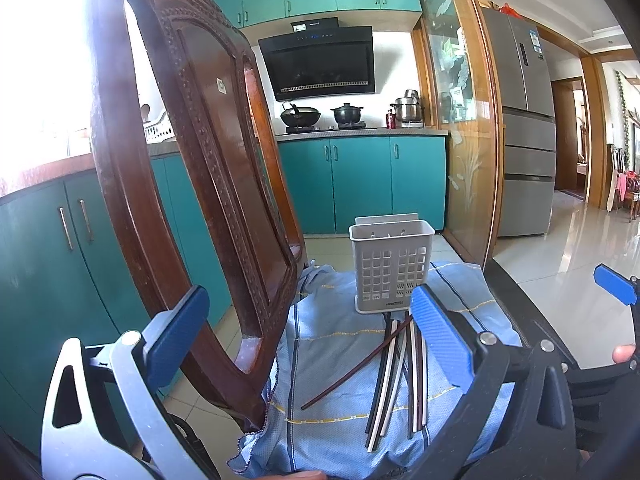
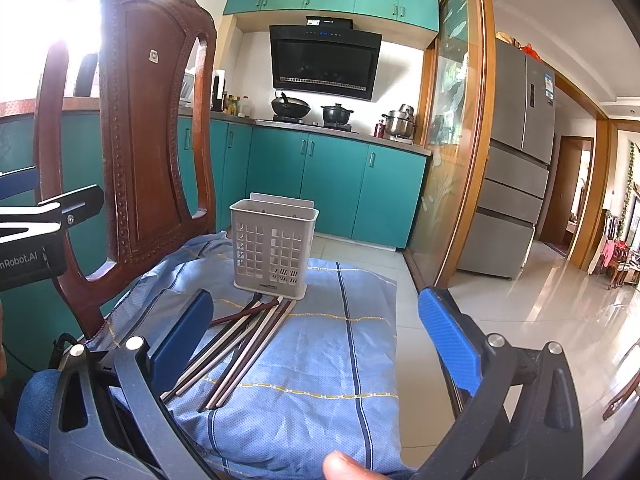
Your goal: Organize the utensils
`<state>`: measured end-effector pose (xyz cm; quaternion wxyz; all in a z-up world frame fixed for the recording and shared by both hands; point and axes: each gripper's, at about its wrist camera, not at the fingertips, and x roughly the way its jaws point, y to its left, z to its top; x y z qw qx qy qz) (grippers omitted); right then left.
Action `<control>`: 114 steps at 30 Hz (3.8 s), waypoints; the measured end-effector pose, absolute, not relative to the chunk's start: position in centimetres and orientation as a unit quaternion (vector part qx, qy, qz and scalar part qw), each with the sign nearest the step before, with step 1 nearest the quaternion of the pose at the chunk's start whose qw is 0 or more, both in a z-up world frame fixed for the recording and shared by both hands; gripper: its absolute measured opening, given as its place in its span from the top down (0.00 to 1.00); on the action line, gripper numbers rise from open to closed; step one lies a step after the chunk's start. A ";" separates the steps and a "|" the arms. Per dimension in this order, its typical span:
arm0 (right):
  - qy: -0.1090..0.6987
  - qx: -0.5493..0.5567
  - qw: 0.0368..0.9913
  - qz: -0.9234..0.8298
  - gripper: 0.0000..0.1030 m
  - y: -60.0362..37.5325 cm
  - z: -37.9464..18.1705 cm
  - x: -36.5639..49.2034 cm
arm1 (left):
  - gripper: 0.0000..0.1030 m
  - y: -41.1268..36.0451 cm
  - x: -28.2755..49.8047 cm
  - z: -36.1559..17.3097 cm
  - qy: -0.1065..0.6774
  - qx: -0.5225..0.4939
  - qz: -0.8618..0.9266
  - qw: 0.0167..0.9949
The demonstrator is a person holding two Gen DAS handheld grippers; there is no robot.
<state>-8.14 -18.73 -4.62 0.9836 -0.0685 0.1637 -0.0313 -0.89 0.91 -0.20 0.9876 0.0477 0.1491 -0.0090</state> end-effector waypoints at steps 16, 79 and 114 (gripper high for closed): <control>0.160 -0.072 0.984 -0.035 0.02 -18.8 -4.2 -8.4 | 0.03 0.7 -1.1 0.5 0.149 0.049 -0.010 0.988; 0.508 -0.034 0.851 0.129 0.90 -23.6 -17.3 16.7 | 0.67 -6.8 21.6 -16.1 0.481 0.160 -0.260 0.822; 0.523 -0.012 0.841 0.141 0.90 -19.5 -19.3 18.3 | 0.91 -2.3 22.3 -16.0 0.511 0.106 -0.217 0.825</control>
